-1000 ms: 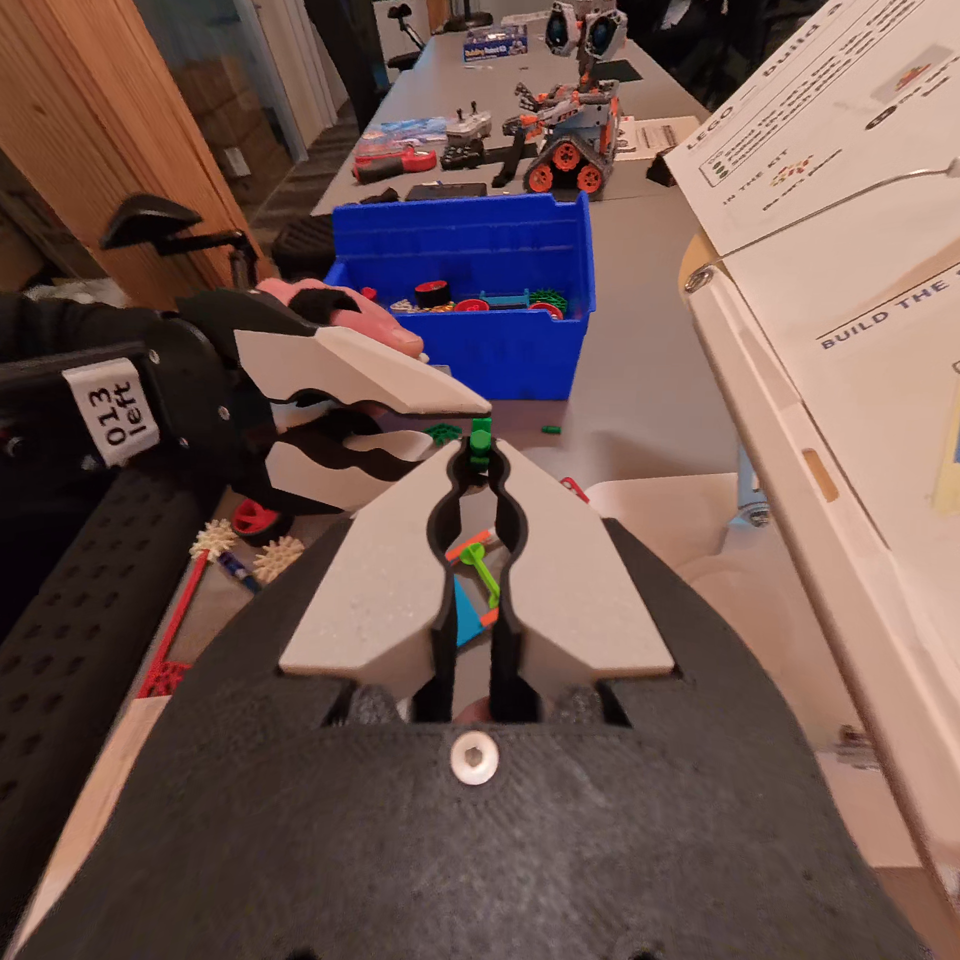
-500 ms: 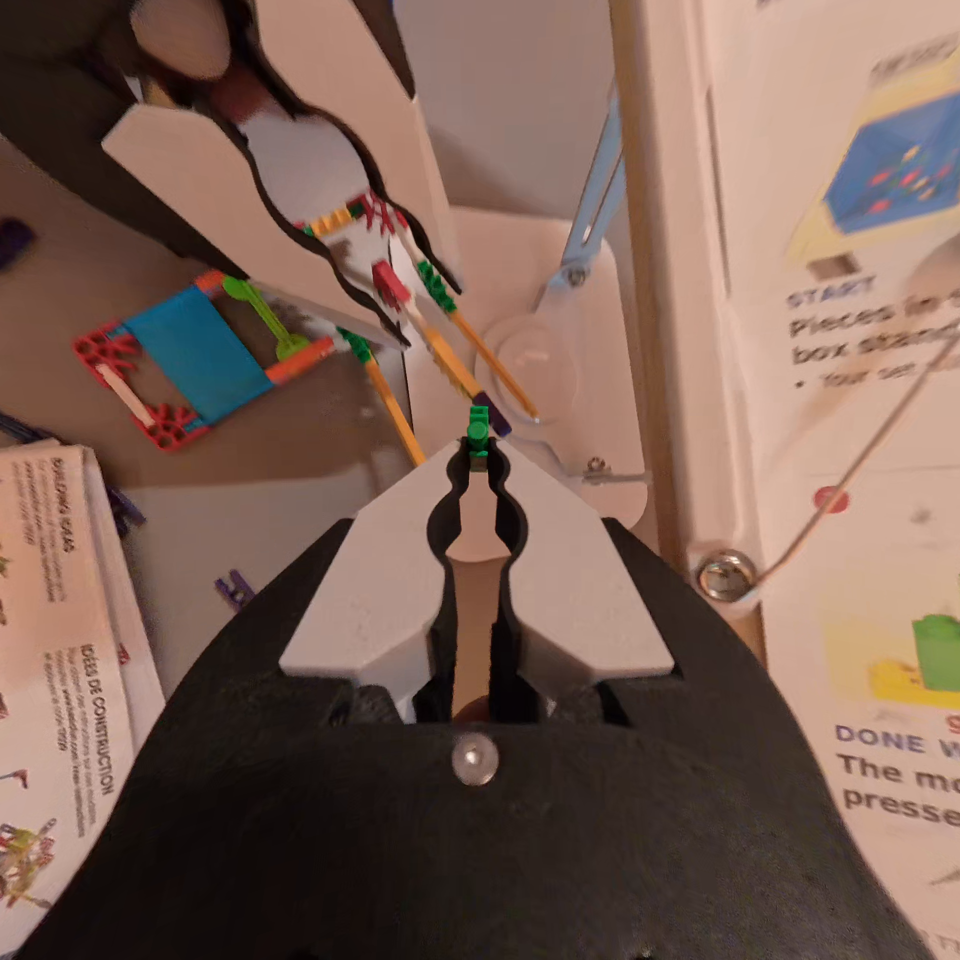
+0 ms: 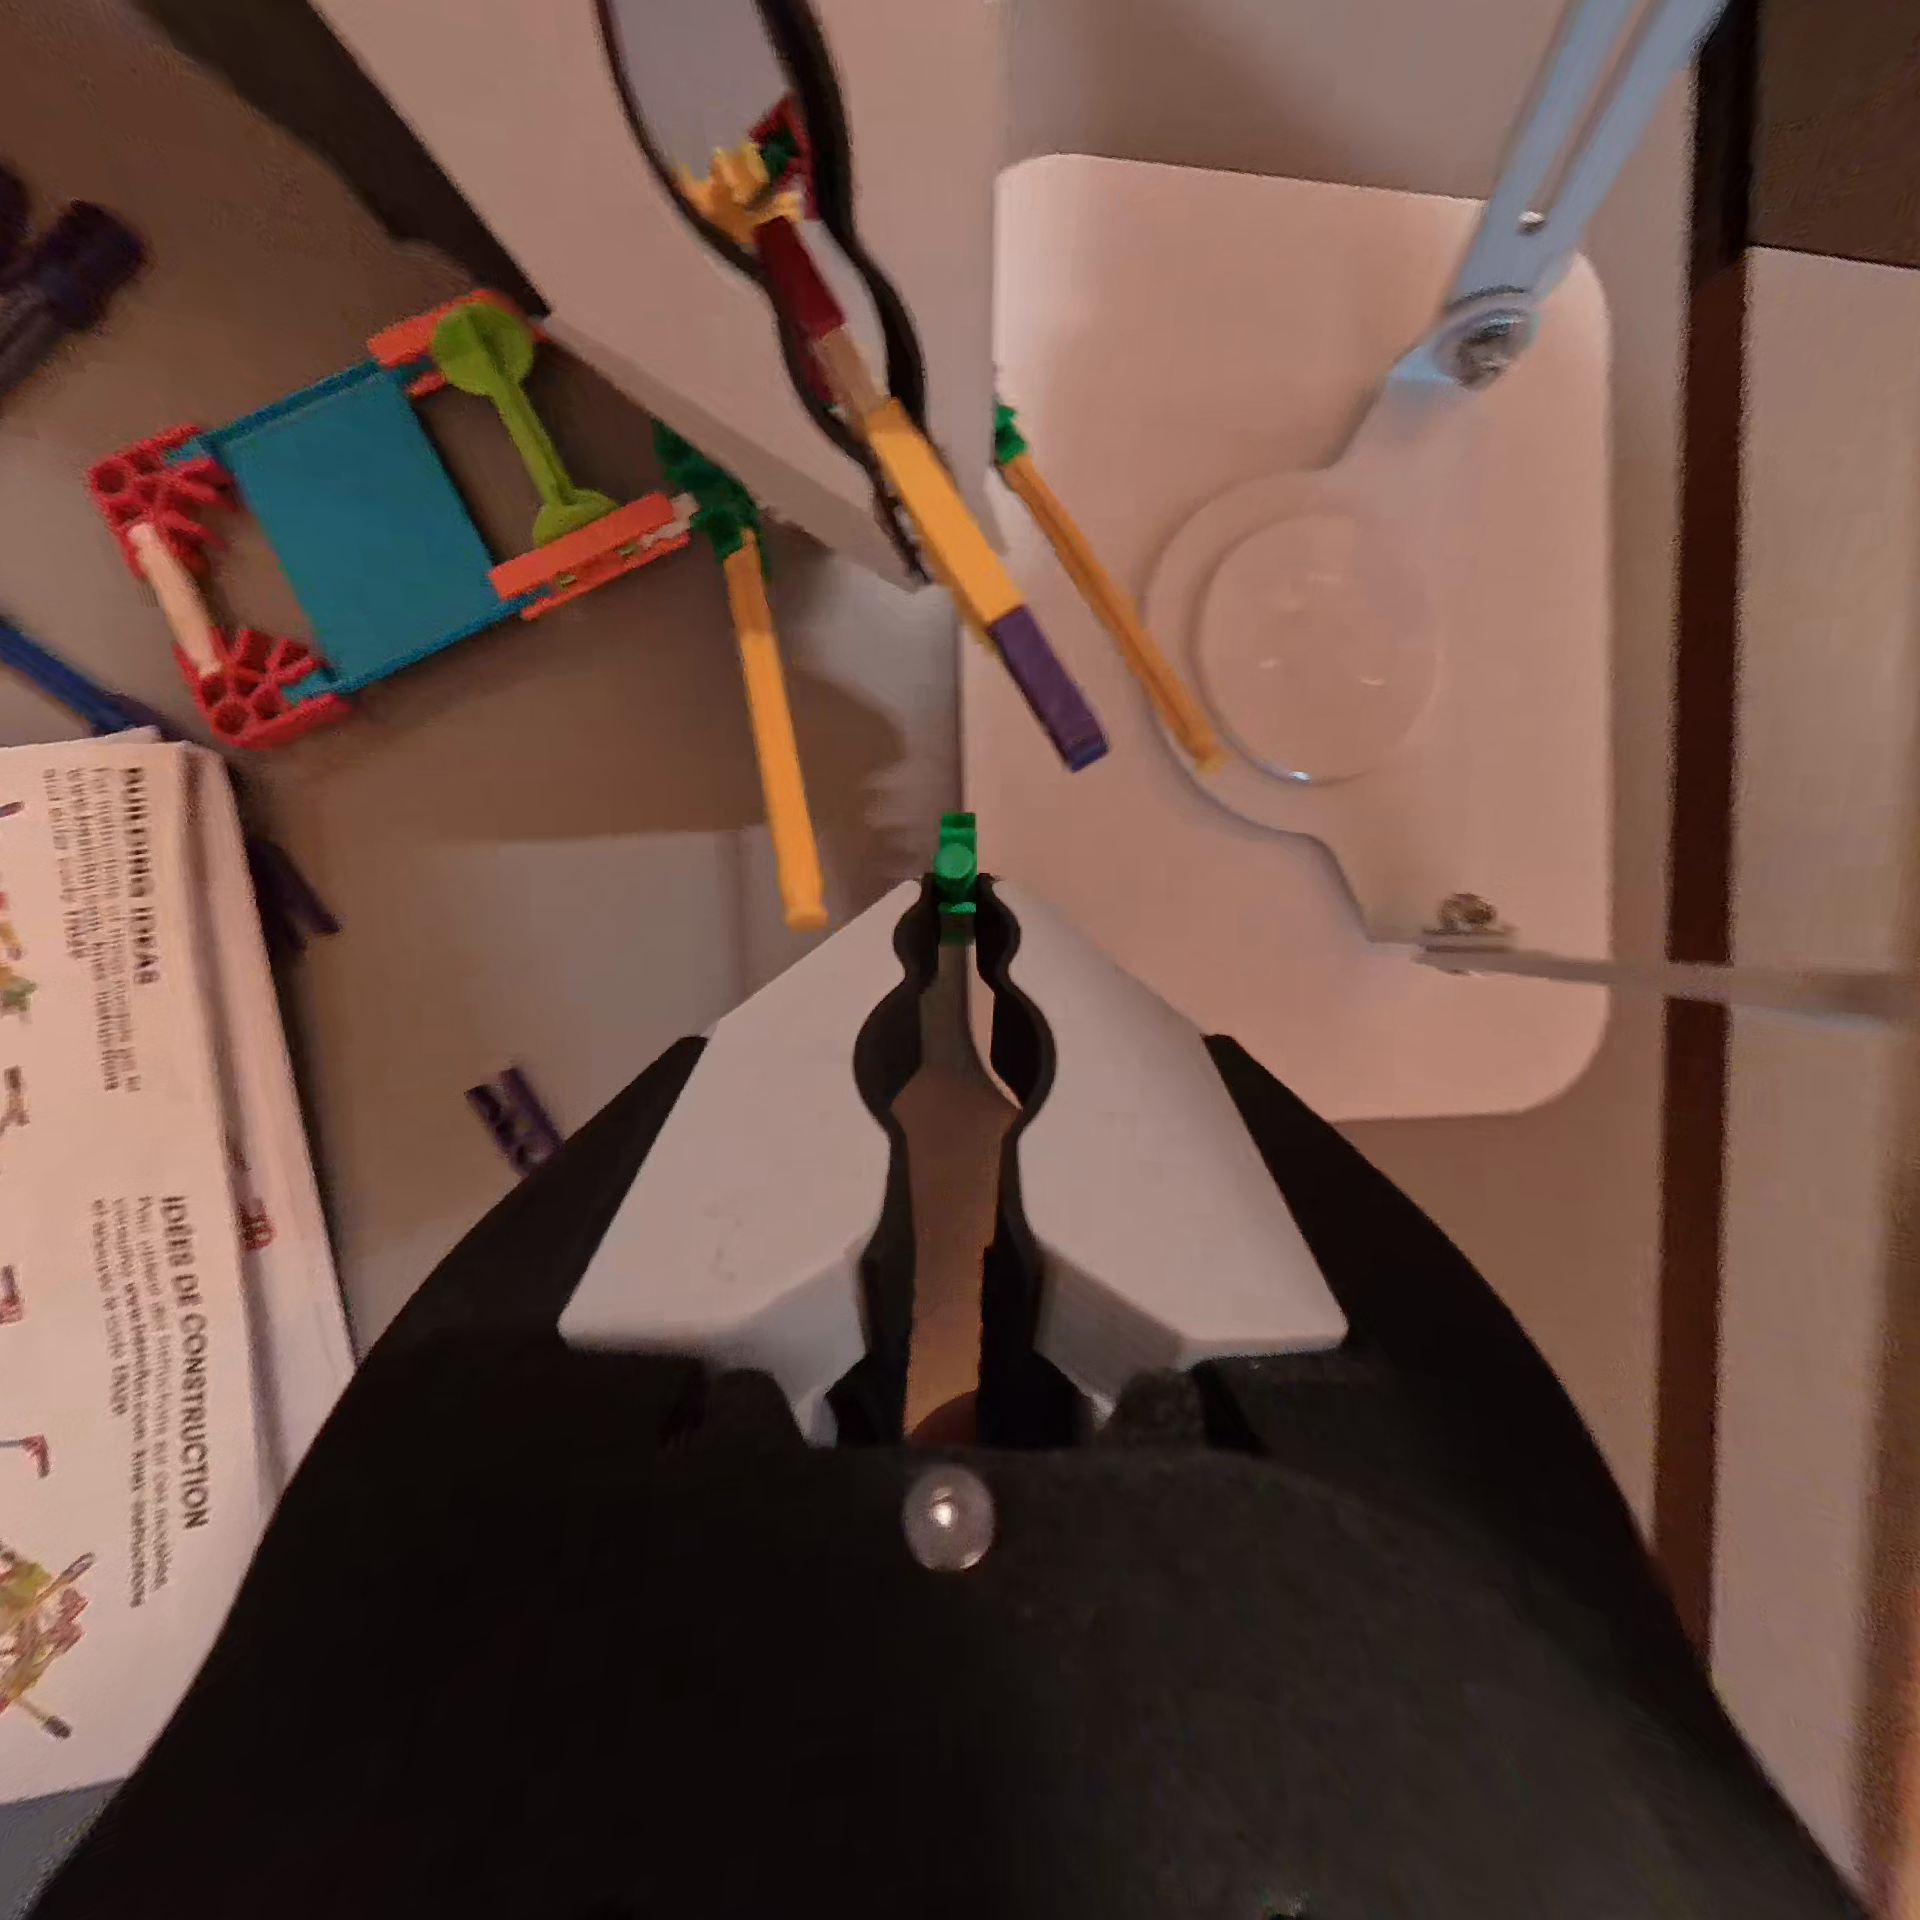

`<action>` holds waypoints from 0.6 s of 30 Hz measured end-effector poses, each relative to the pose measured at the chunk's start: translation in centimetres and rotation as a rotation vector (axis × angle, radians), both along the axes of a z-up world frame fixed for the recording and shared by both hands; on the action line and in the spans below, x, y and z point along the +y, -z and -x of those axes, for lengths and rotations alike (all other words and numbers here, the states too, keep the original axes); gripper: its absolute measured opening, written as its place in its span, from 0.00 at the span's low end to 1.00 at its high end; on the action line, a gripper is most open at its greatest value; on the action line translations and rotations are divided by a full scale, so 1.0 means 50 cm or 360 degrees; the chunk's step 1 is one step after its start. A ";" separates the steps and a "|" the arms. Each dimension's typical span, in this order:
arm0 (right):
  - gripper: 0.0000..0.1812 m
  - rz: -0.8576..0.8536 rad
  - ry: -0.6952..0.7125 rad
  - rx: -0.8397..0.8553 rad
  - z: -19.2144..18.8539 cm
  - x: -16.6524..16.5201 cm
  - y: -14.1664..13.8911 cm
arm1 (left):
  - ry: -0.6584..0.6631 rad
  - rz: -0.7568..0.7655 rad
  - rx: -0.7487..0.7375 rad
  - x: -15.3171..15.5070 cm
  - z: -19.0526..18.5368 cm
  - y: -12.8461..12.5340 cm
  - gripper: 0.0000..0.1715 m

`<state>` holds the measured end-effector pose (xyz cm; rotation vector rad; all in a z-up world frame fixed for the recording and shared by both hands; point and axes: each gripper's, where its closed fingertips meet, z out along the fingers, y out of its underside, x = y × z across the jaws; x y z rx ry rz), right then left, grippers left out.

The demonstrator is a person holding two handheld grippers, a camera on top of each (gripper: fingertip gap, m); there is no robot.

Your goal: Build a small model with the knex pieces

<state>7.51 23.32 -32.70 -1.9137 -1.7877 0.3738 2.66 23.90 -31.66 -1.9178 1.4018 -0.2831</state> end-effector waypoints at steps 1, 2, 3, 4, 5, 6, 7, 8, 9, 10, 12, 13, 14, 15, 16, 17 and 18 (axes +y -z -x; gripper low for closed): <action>0.02 0.0026 -0.0040 -0.0004 0.004 -0.011 0.005 | 0.0018 0.0017 -0.0036 -0.005 0.002 -0.004 0.02; 0.02 0.0047 -0.0085 0.0002 0.010 -0.022 0.009 | 0.0087 0.0040 -0.0077 -0.019 -0.001 -0.008 0.02; 0.02 0.0068 -0.0130 0.0021 0.018 -0.033 0.011 | 0.0165 0.0052 -0.0122 -0.034 -0.006 -0.013 0.02; 0.02 0.0089 -0.0169 0.0048 0.028 -0.044 0.011 | 0.0200 0.0068 -0.0144 -0.044 -0.007 -0.014 0.02; 0.02 0.0116 -0.0208 0.0078 0.040 -0.055 0.010 | 0.0213 0.0081 -0.0130 -0.049 -0.006 -0.010 0.02; 0.02 0.0139 -0.0249 0.0106 0.051 -0.068 0.009 | 0.0232 0.0063 -0.0108 -0.052 -0.005 -0.006 0.02; 0.02 0.0153 -0.0282 0.0119 0.059 -0.078 0.009 | 0.0258 0.0044 -0.0106 -0.055 -0.008 -0.006 0.02; 0.02 0.0157 -0.0295 0.0115 0.065 -0.083 0.011 | 0.0289 0.0054 -0.0116 -0.063 -0.012 -0.007 0.02; 0.02 0.0154 -0.0296 0.0104 0.069 -0.084 0.016 | 0.0312 0.0072 -0.0126 -0.070 -0.016 -0.008 0.03; 0.02 0.0148 -0.0292 0.0097 0.072 -0.083 0.020 | 0.0326 0.0068 -0.0131 -0.072 -0.018 -0.011 0.03; 0.02 0.0159 -0.0280 0.0091 0.077 -0.082 0.025 | 0.0335 0.0052 -0.0111 -0.072 -0.016 -0.010 0.03; 0.02 0.0169 -0.0282 0.0102 0.078 -0.083 0.025 | 0.0342 0.0052 -0.0107 -0.074 -0.016 -0.009 0.02; 0.02 0.0172 -0.0279 0.0111 0.079 -0.082 0.025 | 0.0343 0.0052 -0.0118 -0.074 -0.017 -0.010 0.03; 0.02 0.0175 -0.0266 0.0110 0.078 -0.080 0.025 | 0.0346 0.0059 -0.0127 -0.075 -0.018 -0.010 0.03; 0.02 0.0179 -0.0254 0.0112 0.078 -0.078 0.024 | 0.0354 0.0065 -0.0132 -0.077 -0.019 -0.009 0.03; 0.02 0.0183 -0.0251 0.0119 0.078 -0.078 0.022 | 0.0359 0.0052 -0.0133 -0.077 -0.020 -0.010 0.03; 0.02 0.0185 -0.0253 0.0129 0.079 -0.078 0.019 | 0.0358 0.0041 -0.0132 -0.076 -0.022 -0.012 0.02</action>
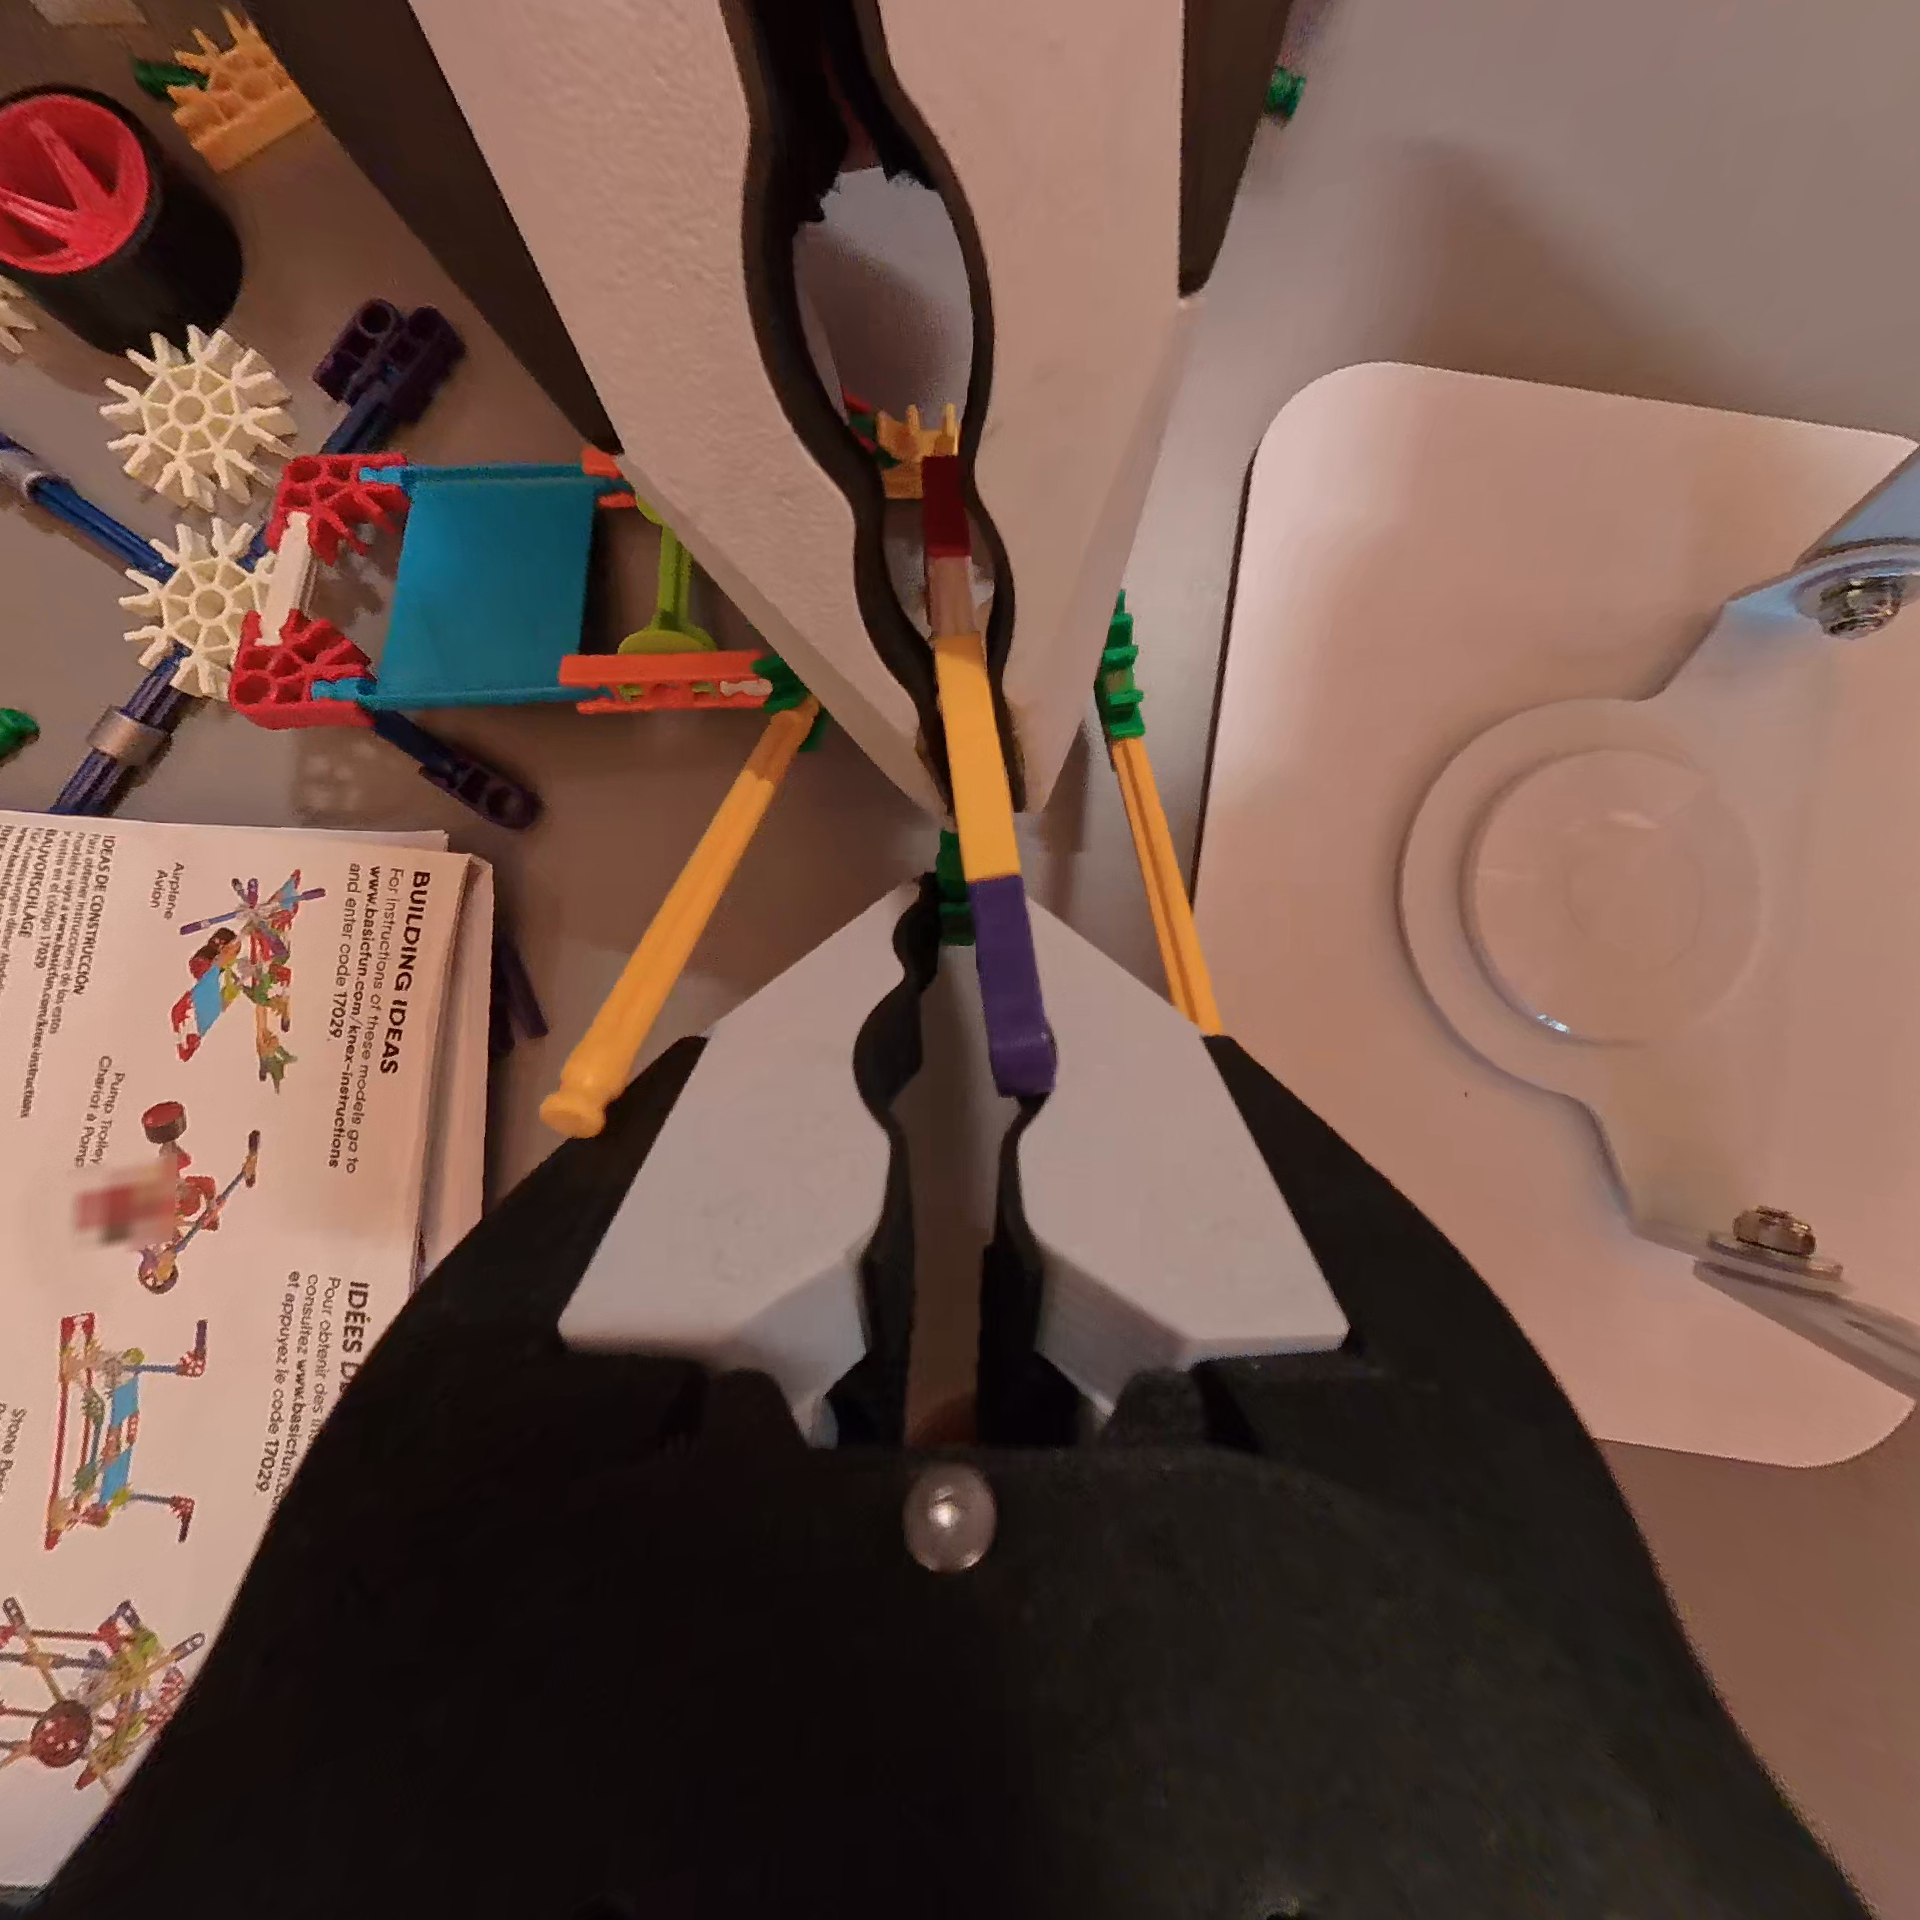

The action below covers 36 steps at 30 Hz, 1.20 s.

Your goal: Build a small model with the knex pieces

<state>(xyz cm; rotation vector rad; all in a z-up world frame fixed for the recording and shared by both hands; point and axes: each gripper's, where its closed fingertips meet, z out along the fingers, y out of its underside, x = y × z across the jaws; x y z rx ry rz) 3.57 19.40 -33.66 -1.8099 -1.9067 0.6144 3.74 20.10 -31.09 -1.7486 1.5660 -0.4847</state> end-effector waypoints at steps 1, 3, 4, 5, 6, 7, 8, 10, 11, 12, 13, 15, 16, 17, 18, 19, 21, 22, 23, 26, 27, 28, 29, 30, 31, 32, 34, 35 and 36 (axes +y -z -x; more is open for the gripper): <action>0.02 0.0002 0.0000 0.0007 0.000 0.000 -0.002 | -0.0003 -0.0004 -0.0002 0.000 -0.002 -0.001 0.03; 0.02 -0.0003 0.0010 0.0004 -0.001 0.002 -0.004 | -0.0012 -0.0026 -0.0005 0.003 -0.006 -0.003 0.04; 0.02 -0.0001 0.0010 -0.0001 -0.002 0.002 -0.003 | -0.0008 -0.0024 0.0001 0.002 -0.008 -0.001 0.04; 0.02 0.0001 0.0010 -0.0004 -0.003 0.002 -0.002 | -0.0009 -0.0027 0.0004 0.002 -0.008 0.000 0.04; 0.02 0.0003 0.0013 -0.0005 -0.004 0.003 0.000 | -0.0011 -0.0035 0.0002 0.003 -0.010 0.001 0.04; 0.02 0.0009 0.0016 -0.0008 -0.004 0.003 0.001 | -0.0015 -0.0033 0.0003 0.003 -0.010 0.002 0.04; 0.02 0.0014 0.0014 -0.0013 -0.005 0.002 0.002 | -0.0014 -0.0027 0.0003 0.003 -0.011 0.004 0.04; 0.02 0.0010 0.0006 -0.0027 -0.006 0.001 0.005 | -0.0007 -0.0016 0.0001 0.000 -0.014 0.007 0.04; 0.02 -0.0001 0.0004 -0.0042 -0.008 0.002 0.008 | -0.0003 -0.0013 0.0004 -0.001 -0.014 0.009 0.05; 0.02 -0.0013 0.0003 -0.0064 -0.010 0.002 0.012 | 0.0012 0.0013 0.0000 -0.005 -0.016 0.010 0.07; 0.02 -0.0020 0.0004 -0.0092 -0.013 0.003 0.016 | 0.0024 0.0040 -0.0007 -0.010 -0.017 0.012 0.07; 0.02 -0.0030 -0.0011 -0.0151 -0.018 -0.001 0.026 | 0.0034 0.0036 0.0017 -0.012 -0.018 0.018 0.06; 0.02 -0.0030 -0.0022 -0.0177 -0.021 -0.004 0.030 | 0.0041 0.0036 0.0043 -0.014 -0.018 0.024 0.06; 0.02 -0.0029 -0.0028 -0.0191 -0.021 -0.006 0.032 | 0.0046 0.0035 0.0059 -0.016 -0.019 0.028 0.06; 0.02 -0.0032 -0.0032 -0.0198 -0.020 -0.008 0.032 | 0.0049 0.0038 0.0072 -0.017 -0.020 0.032 0.05; 0.02 -0.0036 -0.0038 -0.0206 -0.020 -0.010 0.032 | 0.0054 0.0042 0.0080 -0.019 -0.021 0.035 0.05; 0.02 -0.0044 -0.0043 -0.0213 -0.020 -0.011 0.032 | 0.0058 0.0051 0.0082 -0.020 -0.022 0.038 0.04; 0.02 -0.0048 -0.0040 -0.0217 -0.020 -0.010 0.032 | 0.0055 0.0053 0.0082 -0.020 -0.022 0.038 0.04; 0.02 -0.0060 -0.0041 -0.0222 -0.020 -0.010 0.032 | 0.0048 0.0044 0.0084 -0.018 -0.021 0.037 0.05; 0.02 -0.0086 -0.0044 -0.0230 -0.018 -0.008 0.032 | 0.0051 0.0045 0.0083 -0.019 -0.021 0.037 0.04; 0.02 -0.0085 -0.0041 -0.0229 -0.018 -0.008 0.032 | 0.0054 0.0046 0.0080 -0.019 -0.022 0.038 0.04; 0.02 -0.0084 -0.0041 -0.0227 -0.018 -0.008 0.032 | 0.0059 0.0052 0.0074 -0.020 -0.024 0.038 0.04; 0.02 -0.0089 -0.0045 -0.0223 -0.018 -0.007 0.031 | 0.0068 0.0057 0.0071 -0.022 -0.026 0.039 0.04; 0.02 -0.0094 -0.0048 -0.0220 -0.018 -0.007 0.032 | 0.0075 0.0054 0.0069 -0.022 -0.027 0.040 0.04; 0.02 -0.0098 -0.0053 -0.0218 -0.019 -0.006 0.032 | 0.0077 0.0056 0.0066 -0.023 -0.028 0.040 0.04; 0.02 -0.0103 -0.0058 -0.0214 -0.019 -0.006 0.032 | 0.0079 0.0062 0.0062 -0.023 -0.028 0.040 0.04; 0.02 -0.0111 -0.0060 -0.0208 -0.018 -0.005 0.032 | 0.0077 0.0065 0.0050 -0.021 -0.027 0.039 0.02; 0.02 -0.0114 -0.0061 -0.0204 -0.017 -0.004 0.031 | 0.0081 0.0067 0.0046 -0.022 -0.027 0.039 0.02; 0.02 -0.0114 -0.0060 -0.0199 -0.017 -0.004 0.031 | 0.0080 0.0065 0.0043 -0.021 -0.027 0.039 0.02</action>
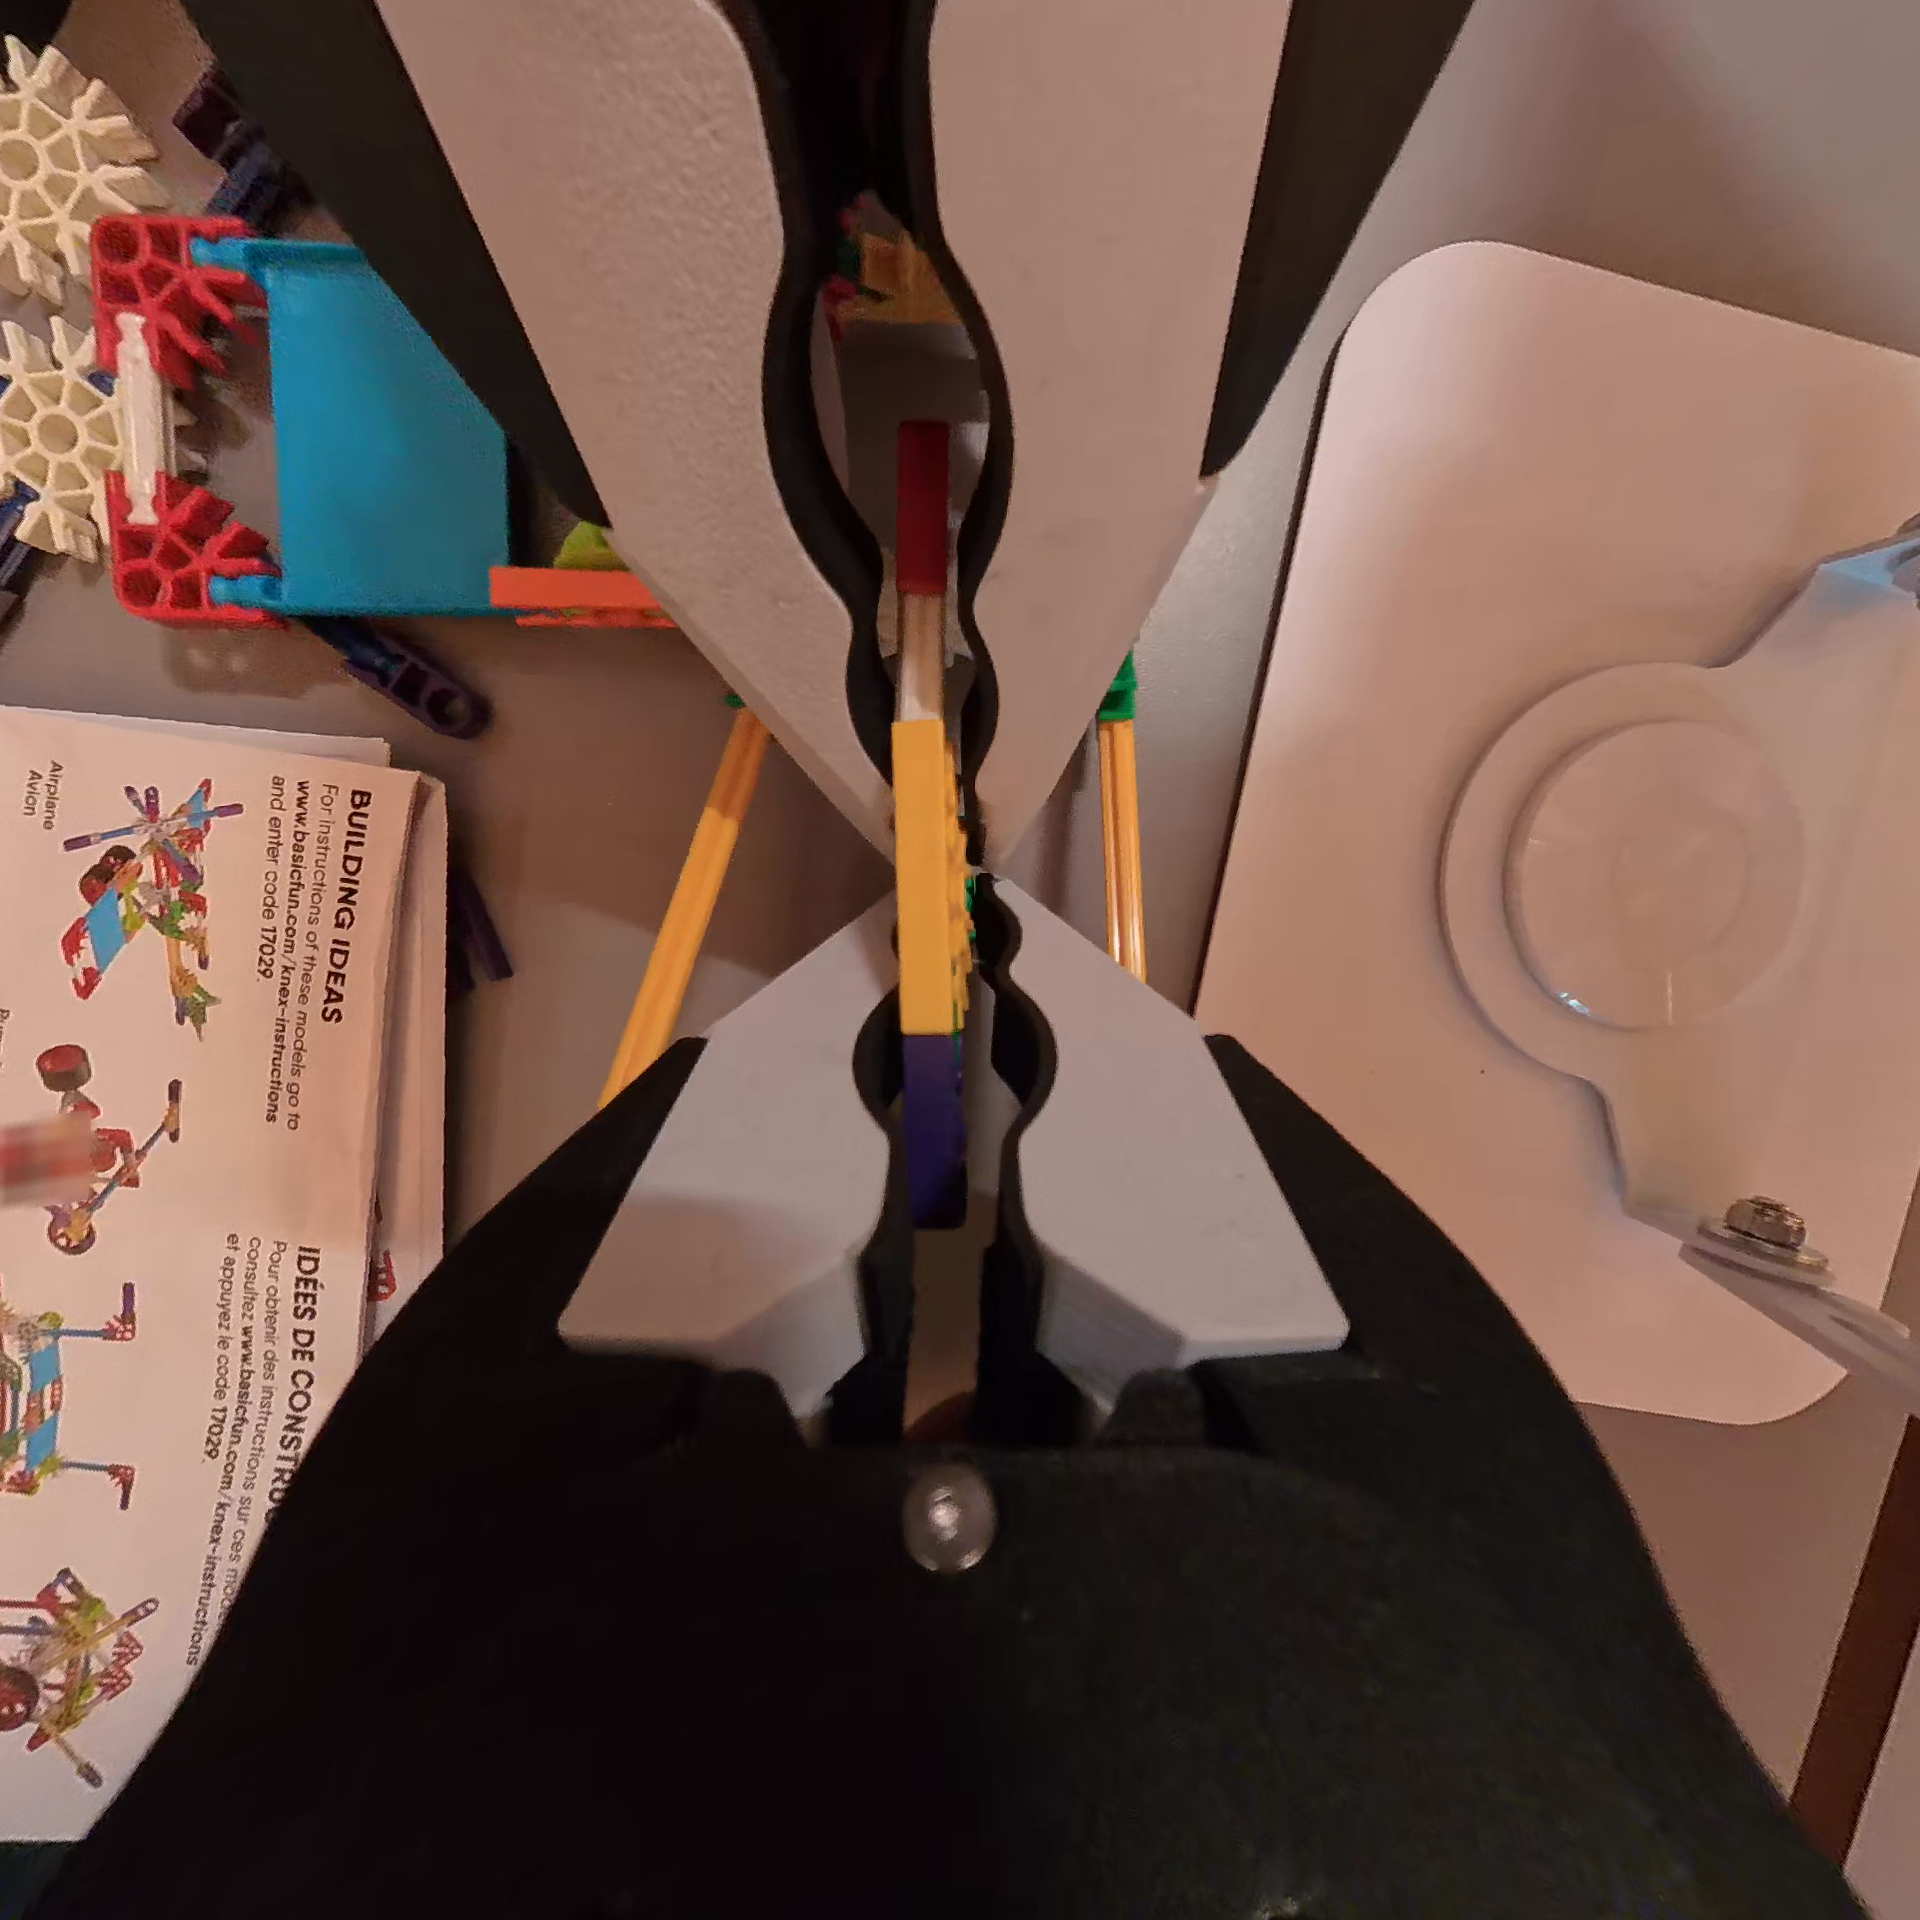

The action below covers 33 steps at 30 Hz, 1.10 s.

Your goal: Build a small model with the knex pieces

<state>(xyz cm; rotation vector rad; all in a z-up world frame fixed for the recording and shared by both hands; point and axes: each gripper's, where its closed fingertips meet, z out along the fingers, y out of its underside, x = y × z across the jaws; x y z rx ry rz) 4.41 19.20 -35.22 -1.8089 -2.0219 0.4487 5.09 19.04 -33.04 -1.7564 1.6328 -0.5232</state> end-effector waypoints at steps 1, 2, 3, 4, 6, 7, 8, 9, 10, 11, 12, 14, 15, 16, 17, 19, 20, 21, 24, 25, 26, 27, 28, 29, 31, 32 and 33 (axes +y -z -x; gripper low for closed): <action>0.02 0.0001 0.0000 0.0005 0.000 0.001 0.000 | -0.0002 0.0002 -0.0002 0.000 0.000 0.000 0.02; 0.02 0.0002 -0.0002 0.0012 0.001 0.001 0.000 | -0.0001 0.0001 -0.0003 0.000 0.000 0.000 0.01; 0.02 0.0003 -0.0005 0.0019 0.001 0.001 0.000 | -0.0001 0.0001 -0.0004 0.000 0.001 0.000 0.01; 0.02 0.0006 -0.0005 0.0025 0.001 0.001 0.000 | -0.0003 0.0003 -0.0006 0.001 0.001 0.000 0.01; 0.02 0.0010 -0.0006 0.0039 0.002 0.002 -0.001 | -0.0003 0.0005 -0.0013 0.001 0.001 0.000 0.01; 0.03 0.0013 -0.0006 0.0050 0.002 0.003 -0.001 | -0.0003 0.0003 -0.0014 0.002 0.002 -0.001 0.01; 0.03 0.0018 -0.0006 0.0064 0.003 0.003 -0.001 | -0.0005 0.0005 -0.0014 0.003 0.003 0.000 0.01; 0.03 0.0025 -0.0005 0.0081 0.004 0.004 -0.002 | -0.0006 0.0006 -0.0015 0.003 0.003 0.000 0.01; 0.03 0.0035 -0.0003 0.0097 0.004 0.004 -0.003 | -0.0006 0.0006 -0.0016 0.003 0.004 0.000 0.01; 0.03 0.0043 -0.0001 0.0114 0.005 0.005 -0.004 | -0.0009 0.0007 -0.0018 0.004 0.005 0.000 0.01; 0.03 0.0049 -0.0001 0.0133 0.005 0.006 -0.005 | -0.0012 0.0007 -0.0018 0.005 0.006 0.000 0.01; 0.03 0.0070 0.0003 0.0170 0.005 0.006 -0.008 | -0.0014 0.0010 -0.0023 0.006 0.007 -0.001 0.01; 0.03 0.0076 0.0006 0.0185 0.005 0.008 -0.010 | -0.0016 0.0010 -0.0026 0.007 0.007 -0.001 0.01; 0.03 0.0078 0.0009 0.0197 0.005 0.009 -0.010 | -0.0019 0.0009 -0.0028 0.008 0.008 -0.001 0.01; 0.04 0.0084 0.0010 0.0205 0.005 0.010 -0.010 | -0.0019 0.0015 -0.0034 0.008 0.008 -0.001 0.01; 0.04 0.0093 0.0008 0.0226 0.005 0.010 -0.010 | -0.0021 0.0021 -0.0042 0.008 0.008 -0.002 0.01; 0.04 0.0098 0.0004 0.0238 0.006 0.010 -0.010 | -0.0022 0.0025 -0.0044 0.008 0.009 -0.002 0.01; 0.04 0.0105 0.0002 0.0250 0.006 0.010 -0.010 | -0.0023 0.0026 -0.0046 0.008 0.009 -0.002 0.01; 0.02 0.0139 -0.0014 0.0272 0.006 0.007 -0.010 | -0.0031 0.0034 -0.0052 0.009 0.010 -0.002 0.01; 0.02 0.0148 -0.0014 0.0270 0.006 0.006 -0.010 | -0.0032 0.0038 -0.0052 0.009 0.011 -0.002 0.01; 0.02 0.0141 -0.0014 0.0263 0.005 0.007 -0.011 | -0.0037 0.0038 -0.0052 0.010 0.011 -0.002 0.01; 0.02 0.0122 -0.0020 0.0251 0.004 0.008 -0.012 | -0.0044 0.0041 -0.0053 0.010 0.011 -0.002 0.02; 0.02 0.0104 -0.0025 0.0236 0.003 0.007 -0.012 | -0.0046 0.0046 -0.0052 0.009 0.010 -0.001 0.02; 0.02 0.0088 -0.0023 0.0223 0.003 0.009 -0.012 | -0.0054 0.0040 -0.0048 0.010 0.010 -0.001 0.03; 0.02 0.0084 -0.0020 0.0205 0.003 0.008 -0.011 | -0.0053 0.0038 -0.0034 0.008 0.008 0.002 0.05; 0.02 0.0084 -0.0023 0.0198 0.004 0.007 -0.011 | -0.0048 0.0034 -0.0036 0.007 0.007 0.002 0.06; 0.02 0.0078 -0.0025 0.0193 0.004 0.006 -0.011 | -0.0048 0.0027 -0.0033 0.007 0.006 0.004 0.06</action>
